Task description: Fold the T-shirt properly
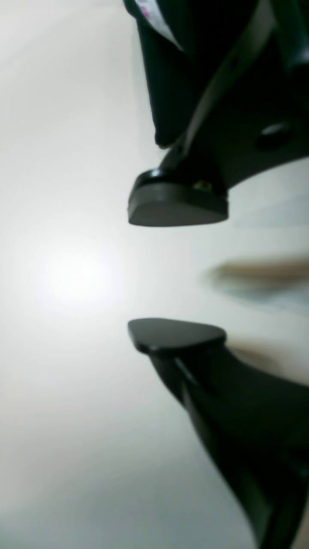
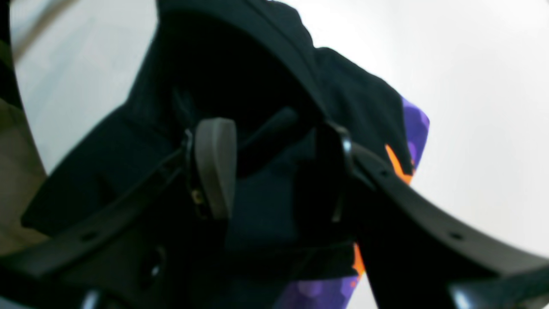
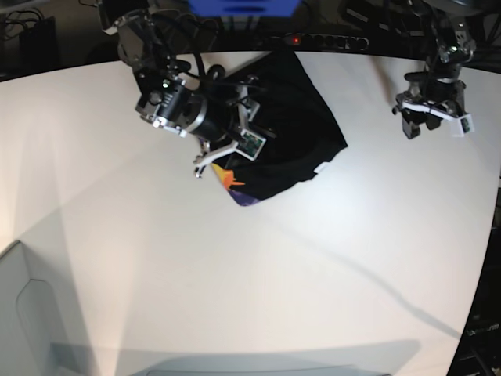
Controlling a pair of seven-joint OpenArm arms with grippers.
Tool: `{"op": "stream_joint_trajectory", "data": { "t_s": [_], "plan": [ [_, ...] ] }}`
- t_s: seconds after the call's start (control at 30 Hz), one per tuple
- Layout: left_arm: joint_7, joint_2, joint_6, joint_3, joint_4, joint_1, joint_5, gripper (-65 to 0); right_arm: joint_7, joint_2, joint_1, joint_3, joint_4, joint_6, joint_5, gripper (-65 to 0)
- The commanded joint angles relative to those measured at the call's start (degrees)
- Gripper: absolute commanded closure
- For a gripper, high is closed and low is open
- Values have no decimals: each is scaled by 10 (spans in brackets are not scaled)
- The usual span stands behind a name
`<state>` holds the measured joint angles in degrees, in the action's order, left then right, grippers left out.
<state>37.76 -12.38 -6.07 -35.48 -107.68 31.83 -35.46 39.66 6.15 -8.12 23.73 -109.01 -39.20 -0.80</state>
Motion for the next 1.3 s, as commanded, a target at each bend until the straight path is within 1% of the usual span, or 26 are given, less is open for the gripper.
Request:
{"op": "stream_joint_trajectory", "data": {
  "t_s": [0.0, 0.13, 0.23, 0.53, 0.77, 0.83, 1.0, 1.07, 1.1, 1.27],
  "plan": [
    [-10, -8, -4, -3, -9, 2, -4, -330, -15, 0, 7, -2, -8, -8, 4, -306],
    [-10, -8, -4, -5, -9, 3, -4, -330, -15, 0, 10, 1, -8, -8, 59, -306],
    [-10, -8, -4, -3, -10, 3, -4, -330, -15, 0, 19, 1, -8, -8, 78, -306],
    [-10, -7, -4, -4, -9, 4, -4, -330, -15, 0, 19, 2, -7, -8, 79, -306],
    [-10, -7, -4, -3, -9, 4, -4, -330, -16, 0, 17, 24, 44, -8, 78, -298],
    [-10, -7, -4, -3, -9, 3, -4, -330, -16, 0, 15, 25, 44, -8, 78, -265],
    [-10, -7, -4, -4, -8, 2, -4, -330, -16, 0, 12, 43, 36, -8, 78, -77],
    [-10, -7, -4, -3, -8, 1, -4, -330, -16, 0, 10, 44, 22, -8, 78, -19],
    [-10, -7, -4, -3, -7, 1, -4, -330, -16, 0, 9, 44, 15, -8, 78, 0],
    [-10, -7, -4, -3, -6, 0, -4, -330, -16, 0, -13, 45, -44, -8, 77, 0]
  ]
}}
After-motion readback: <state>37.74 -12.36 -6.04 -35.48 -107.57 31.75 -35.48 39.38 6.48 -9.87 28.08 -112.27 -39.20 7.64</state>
